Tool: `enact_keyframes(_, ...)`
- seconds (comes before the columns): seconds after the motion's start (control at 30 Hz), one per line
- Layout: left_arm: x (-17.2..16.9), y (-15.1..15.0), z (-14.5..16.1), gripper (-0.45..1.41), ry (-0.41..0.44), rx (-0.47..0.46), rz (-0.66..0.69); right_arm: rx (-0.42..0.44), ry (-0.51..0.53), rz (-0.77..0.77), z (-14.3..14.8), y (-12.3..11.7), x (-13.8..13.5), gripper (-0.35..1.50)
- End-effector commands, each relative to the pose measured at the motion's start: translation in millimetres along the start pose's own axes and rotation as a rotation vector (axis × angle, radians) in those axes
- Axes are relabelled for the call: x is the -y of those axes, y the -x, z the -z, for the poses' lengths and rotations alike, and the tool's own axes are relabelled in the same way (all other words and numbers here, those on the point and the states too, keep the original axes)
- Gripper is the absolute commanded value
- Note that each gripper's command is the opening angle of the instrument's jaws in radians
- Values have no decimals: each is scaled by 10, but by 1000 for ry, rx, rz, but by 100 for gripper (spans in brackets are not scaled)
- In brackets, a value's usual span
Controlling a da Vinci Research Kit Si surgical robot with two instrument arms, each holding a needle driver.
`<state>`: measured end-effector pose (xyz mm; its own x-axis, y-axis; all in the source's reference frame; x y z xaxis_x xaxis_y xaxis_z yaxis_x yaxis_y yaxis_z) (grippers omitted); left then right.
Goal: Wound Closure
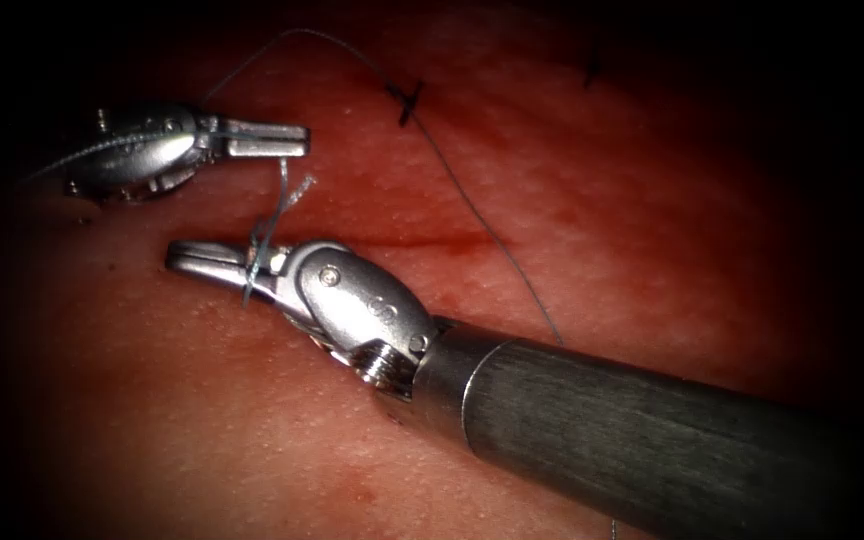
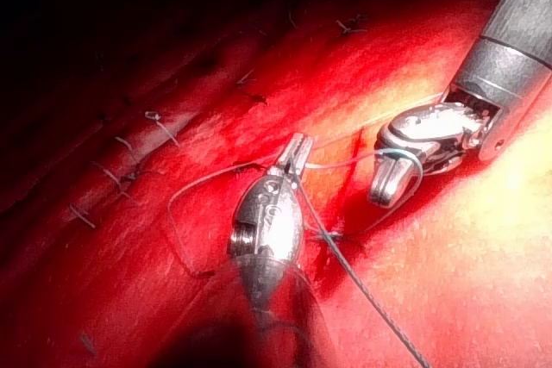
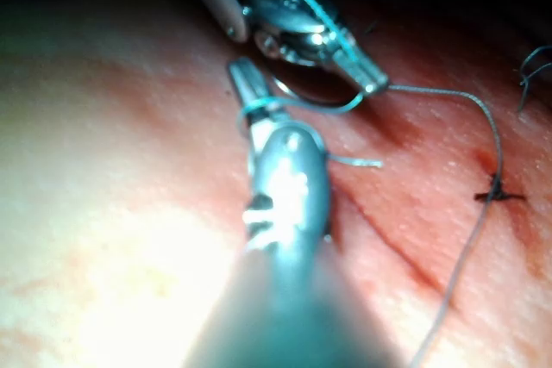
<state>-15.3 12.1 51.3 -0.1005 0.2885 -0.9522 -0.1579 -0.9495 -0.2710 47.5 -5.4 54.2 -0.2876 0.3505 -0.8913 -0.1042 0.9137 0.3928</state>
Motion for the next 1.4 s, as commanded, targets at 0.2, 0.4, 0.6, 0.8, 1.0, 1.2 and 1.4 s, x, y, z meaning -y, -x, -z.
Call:
enact_keyframes(0.2,2,29,15,-45,-21,10,-10,-39,74,-36,7,2,-11,-35)
enact_keyframes(0.4,-51,53,35,-45,-39,-3,31,-10,166,-128,3,2,-12,-27)
enact_keyframes(0.6,-89,50,46,-45,-41,-21,30,12,289,-204,4,1,-15,-10)
enact_keyframes(0.8,-107,41,43,-45,-47,-22,34,98,449,-431,5,12,-15,26)
enact_keyframes(1.0,-110,23,36,-45,-44,-26,44,238,608,-557,6,22,-13,51)
enact_keyframes(1.2,-97,8,31,-45,-41,-31,16,269,779,-638,-4,31,-7,81)
enact_keyframes(1.4,-95,8,30,-45,-43,-35,-19,282,909,-767,1,47,-6,83)
